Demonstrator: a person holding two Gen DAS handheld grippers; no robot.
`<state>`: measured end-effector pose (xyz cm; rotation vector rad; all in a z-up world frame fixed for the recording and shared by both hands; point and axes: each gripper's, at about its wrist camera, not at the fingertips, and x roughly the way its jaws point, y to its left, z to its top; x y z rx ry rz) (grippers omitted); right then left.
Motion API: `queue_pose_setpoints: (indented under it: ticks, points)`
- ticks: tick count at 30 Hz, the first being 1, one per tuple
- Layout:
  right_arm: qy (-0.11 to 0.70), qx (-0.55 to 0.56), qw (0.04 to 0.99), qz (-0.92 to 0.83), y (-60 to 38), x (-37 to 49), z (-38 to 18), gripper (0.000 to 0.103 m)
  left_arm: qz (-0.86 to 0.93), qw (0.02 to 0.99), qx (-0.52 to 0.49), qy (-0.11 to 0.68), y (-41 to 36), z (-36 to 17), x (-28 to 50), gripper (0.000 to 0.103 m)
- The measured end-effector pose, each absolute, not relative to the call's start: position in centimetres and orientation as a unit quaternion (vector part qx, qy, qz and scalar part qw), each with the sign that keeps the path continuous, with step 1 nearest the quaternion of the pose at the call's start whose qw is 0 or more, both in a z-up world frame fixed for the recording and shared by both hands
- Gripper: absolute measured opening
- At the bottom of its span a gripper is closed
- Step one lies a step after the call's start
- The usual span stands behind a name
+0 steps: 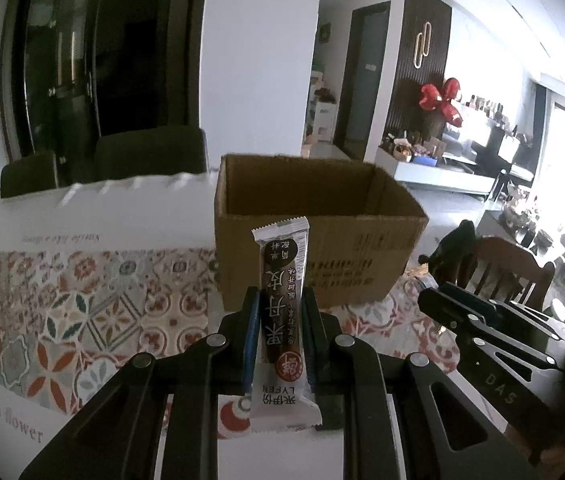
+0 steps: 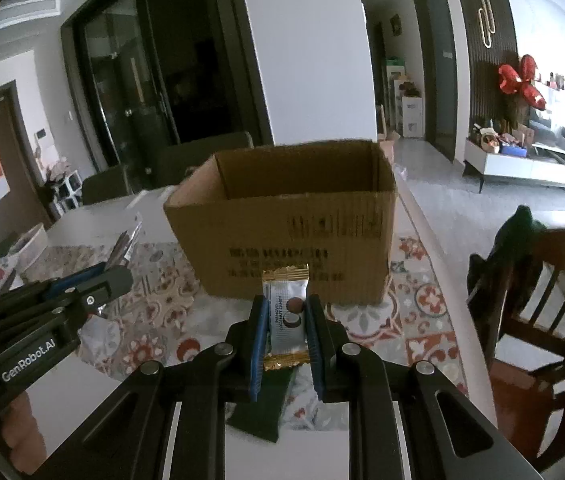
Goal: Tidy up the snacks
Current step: 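Lift both held packets up toward the box, then lower both packets into the box and open both tools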
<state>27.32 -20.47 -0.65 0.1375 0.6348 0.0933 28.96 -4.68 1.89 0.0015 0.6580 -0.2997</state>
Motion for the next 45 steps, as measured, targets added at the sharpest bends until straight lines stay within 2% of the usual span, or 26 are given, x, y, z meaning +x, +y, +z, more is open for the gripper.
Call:
queue_pose_setpoints:
  ticks: [22,45]
  points:
    - [0.253,0.056,0.965,0.048,-22.3,33.0,4.5,0.02,-0.153,0.949,0.022,0.275,-6.6,6.2,34.5,0.02]
    - [0.282,0.066,0.955,0.057,-24.2,40.8,3.9,0.02,-0.159,0.931,0.03,0.328,-10.1,4.3,44.6,0.021]
